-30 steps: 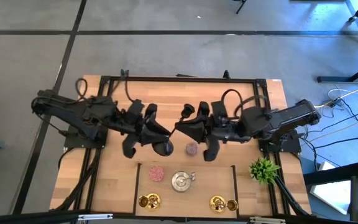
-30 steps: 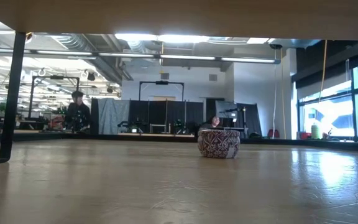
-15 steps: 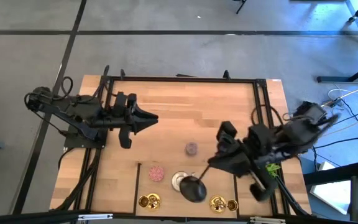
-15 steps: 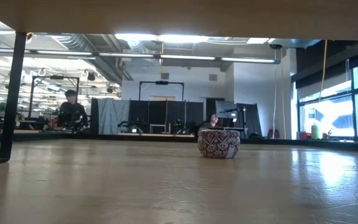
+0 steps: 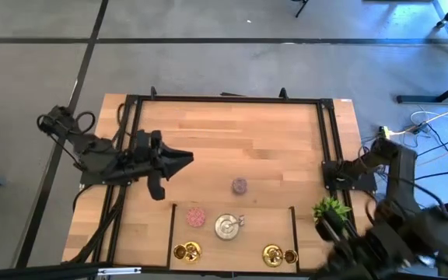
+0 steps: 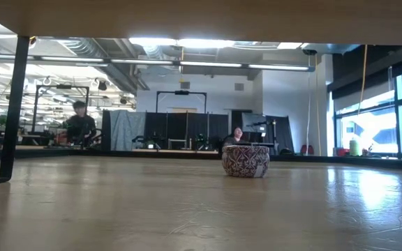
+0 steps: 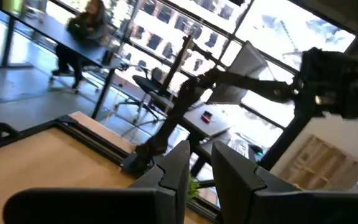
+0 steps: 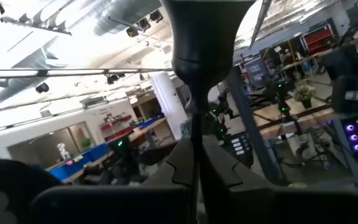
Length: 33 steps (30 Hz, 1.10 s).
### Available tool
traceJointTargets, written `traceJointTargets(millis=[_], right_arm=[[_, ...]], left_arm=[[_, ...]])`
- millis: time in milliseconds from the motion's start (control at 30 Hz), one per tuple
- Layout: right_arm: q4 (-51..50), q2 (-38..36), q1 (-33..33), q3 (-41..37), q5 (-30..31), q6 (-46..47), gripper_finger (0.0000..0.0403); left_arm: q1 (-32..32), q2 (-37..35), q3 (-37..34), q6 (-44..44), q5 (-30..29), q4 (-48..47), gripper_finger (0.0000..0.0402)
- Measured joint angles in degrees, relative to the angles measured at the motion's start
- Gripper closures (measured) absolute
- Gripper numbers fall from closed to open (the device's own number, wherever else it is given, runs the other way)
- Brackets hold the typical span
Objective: Pick & Place candle stick holders
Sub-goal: Put the black candle holder on the shelf
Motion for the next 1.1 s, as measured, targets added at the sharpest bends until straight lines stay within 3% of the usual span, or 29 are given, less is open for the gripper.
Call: traceJointTargets(millis=[300, 500, 767, 967, 1100], right_arm=[[3.00, 6.82, 3.99, -0.09, 2.62, 0.41, 0.0394], [3.69, 11.58, 4.22, -0.09, 2.58, 3.40, 0.0394], [6.30, 15.85, 4.30, -0.11, 4.56, 2.04, 0.0394], [6.12, 18.51, 4.28, -0.11, 10.51, 0.95, 0.0394], [6.33, 21.64, 3.49, -0.11, 10.55, -0.14, 0.0394]], left_arm=[[-11.22, 0.38, 0.07, 1.64, -22.95, 0.17, 0.0339], [-16.10, 3.67, 0.07, -0.29, -33.43, 1.49, 0.0339], [-21.81, 9.48, 0.07, 6.56, -41.63, 12.61, 0.0341], [-25.20, 12.47, 0.09, 14.41, -41.79, 21.21, 0.0370], [-27.29, 14.13, 0.07, 14.86, -41.71, 22.81, 0.0396]])
